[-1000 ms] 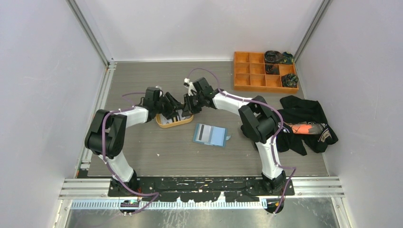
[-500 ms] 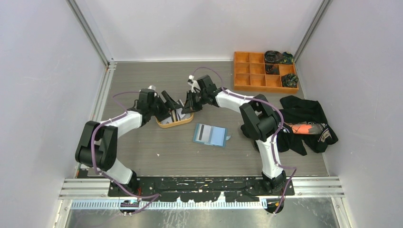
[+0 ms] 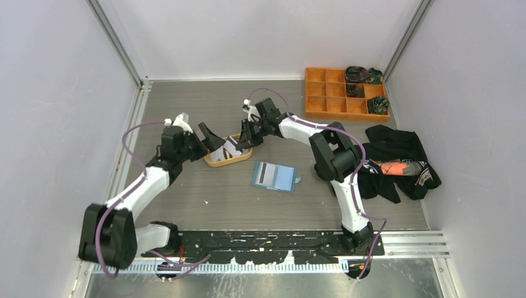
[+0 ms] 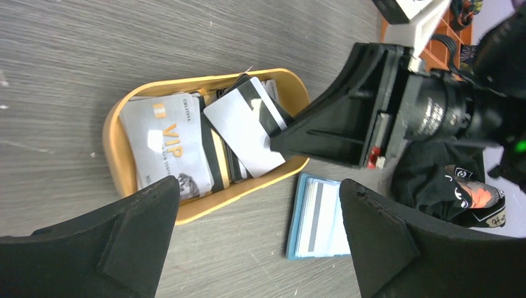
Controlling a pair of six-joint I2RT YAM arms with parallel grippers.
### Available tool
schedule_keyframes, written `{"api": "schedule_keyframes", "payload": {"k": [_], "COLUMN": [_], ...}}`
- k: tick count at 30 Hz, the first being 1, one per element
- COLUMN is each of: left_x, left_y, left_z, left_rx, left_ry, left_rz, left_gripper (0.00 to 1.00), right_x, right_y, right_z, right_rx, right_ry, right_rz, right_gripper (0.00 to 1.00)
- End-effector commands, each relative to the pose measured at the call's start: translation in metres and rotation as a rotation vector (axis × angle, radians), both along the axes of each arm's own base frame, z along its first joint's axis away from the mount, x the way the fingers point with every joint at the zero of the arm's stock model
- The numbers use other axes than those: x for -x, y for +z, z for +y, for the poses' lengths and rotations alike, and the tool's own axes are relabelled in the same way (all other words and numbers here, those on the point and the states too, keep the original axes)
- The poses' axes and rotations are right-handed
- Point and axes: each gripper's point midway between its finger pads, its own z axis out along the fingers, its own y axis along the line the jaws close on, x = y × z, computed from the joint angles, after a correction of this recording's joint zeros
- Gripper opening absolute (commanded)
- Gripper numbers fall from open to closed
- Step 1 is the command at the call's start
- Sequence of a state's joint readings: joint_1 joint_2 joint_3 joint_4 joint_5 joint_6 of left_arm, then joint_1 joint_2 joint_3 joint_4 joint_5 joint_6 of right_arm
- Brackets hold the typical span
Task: Put the credit cards into the card holder
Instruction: Pick up the credit card from the storage box.
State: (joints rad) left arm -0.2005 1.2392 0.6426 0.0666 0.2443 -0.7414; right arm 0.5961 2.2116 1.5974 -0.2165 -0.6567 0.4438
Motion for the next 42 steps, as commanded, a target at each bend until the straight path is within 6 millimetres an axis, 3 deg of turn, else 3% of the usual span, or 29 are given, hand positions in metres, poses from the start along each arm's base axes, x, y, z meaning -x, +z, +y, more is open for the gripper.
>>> {"api": "schedule_keyframes", "payload": {"k": [1, 9, 15, 21, 25, 34, 42], "left_x": [0.009, 0.045, 0.060, 0.072, 0.079, 0.089, 0.092], "left_y": [0.031, 0.010, -0.009, -0.015, -0.014, -0.018, -0.017], "left_z": [0.017, 0.023, 0.027, 0.026, 0.029, 0.031, 0.030], "left_rx": [-0.038, -0.031, -0.026, 0.002, 0.002, 0.007, 0.021], "left_ry": [0.010, 0.004, 0.018, 0.026, 0.037, 0.043, 0.040], "left_rz": [-0.171, -0.154, -0.123, -0.118, -0.124, -0.119, -0.121], "left_gripper": [1.00, 1.00, 1.00, 1.00, 1.00, 1.00, 1.00], "right_x": [-0.005, 0.005, 0.012, 0.008, 0.001, -0.005, -0.013], "right_y": [0.019, 0.022, 0.022, 0.014, 0.010, 0.029, 0.038], "right_z": [0.010, 0.025, 0.033, 0.037, 0.031, 0.028, 0.013], "right_rx": [-0.035, -0.058, -0.069, -0.047, -0.007, -0.075, -0.092], "right_ry": [0.057, 0.112, 0.137, 0.118, 0.074, 0.030, 0.004], "right_rz": [-0.059, -0.031, -0.008, 0.027, 0.022, 0.062, 0.062], "right_gripper": [0.24, 0.26, 0.32, 0.34, 0.31, 0.23, 0.16]}}
